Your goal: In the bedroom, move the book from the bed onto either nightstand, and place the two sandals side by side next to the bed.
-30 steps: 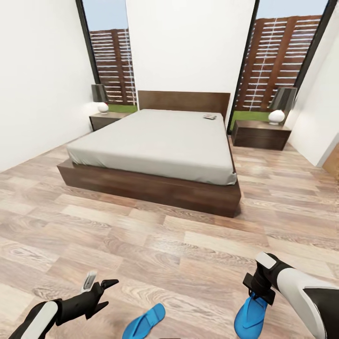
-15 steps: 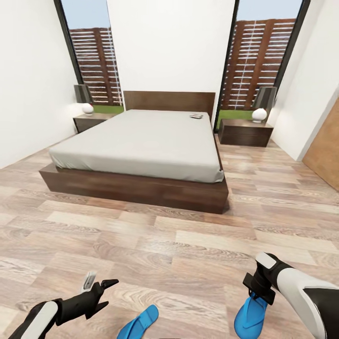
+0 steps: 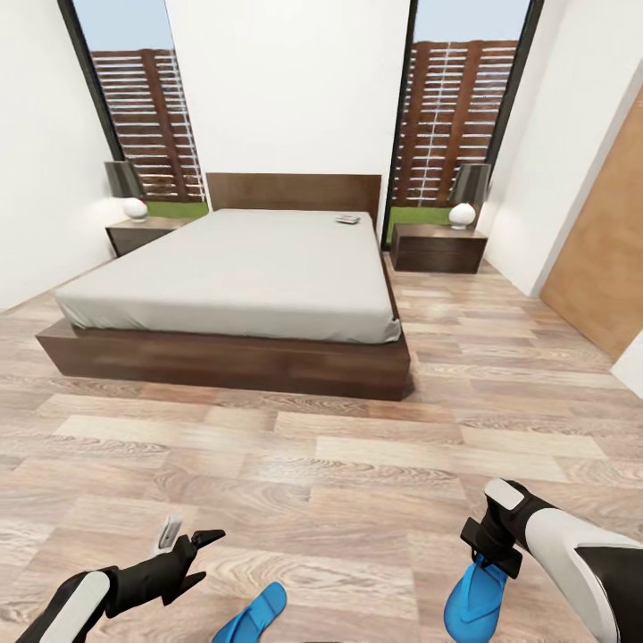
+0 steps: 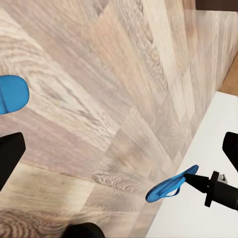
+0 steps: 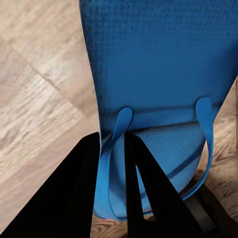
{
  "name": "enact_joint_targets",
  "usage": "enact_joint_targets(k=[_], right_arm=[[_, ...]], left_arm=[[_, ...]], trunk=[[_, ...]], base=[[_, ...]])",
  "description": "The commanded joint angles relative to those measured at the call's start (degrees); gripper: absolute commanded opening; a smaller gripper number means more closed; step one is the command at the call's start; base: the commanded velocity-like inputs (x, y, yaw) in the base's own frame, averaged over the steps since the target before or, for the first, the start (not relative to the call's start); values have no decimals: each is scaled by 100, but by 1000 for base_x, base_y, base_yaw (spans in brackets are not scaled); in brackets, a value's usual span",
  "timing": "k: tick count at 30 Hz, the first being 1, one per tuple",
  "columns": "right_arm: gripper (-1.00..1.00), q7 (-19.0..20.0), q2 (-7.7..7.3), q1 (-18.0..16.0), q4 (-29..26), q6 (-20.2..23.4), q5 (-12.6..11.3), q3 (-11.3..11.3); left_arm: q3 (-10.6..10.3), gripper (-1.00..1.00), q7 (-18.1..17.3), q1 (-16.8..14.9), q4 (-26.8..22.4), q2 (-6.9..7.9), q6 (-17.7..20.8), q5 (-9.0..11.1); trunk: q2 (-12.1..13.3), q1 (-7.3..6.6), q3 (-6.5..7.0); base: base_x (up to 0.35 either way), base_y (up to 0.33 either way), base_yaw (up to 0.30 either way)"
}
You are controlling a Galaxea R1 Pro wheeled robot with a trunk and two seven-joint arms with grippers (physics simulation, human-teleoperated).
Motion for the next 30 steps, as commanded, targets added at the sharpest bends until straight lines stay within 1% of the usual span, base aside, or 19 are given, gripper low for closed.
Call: enact_joint_targets(k=[1,22,30], right_arm=[[-100,-23,0,-1,-11,19,-64,29],[-100,-23,0,-2,-11,19,-65,29],[-100,-16,-4,-2,-20,27,-62,35]], left_arm=[[18,100,-22,-2,-1,-1,33,-15],[17,100,-22,-1,-1,5,33,-27],[16,100,-22,-5,-1,6,33,-28]], trunk=[[-2,-1,-5],[-2,-1,-5],[-2,-1,-5]], base=[[0,0,-179],[0,0,-178],[0,0,-47]])
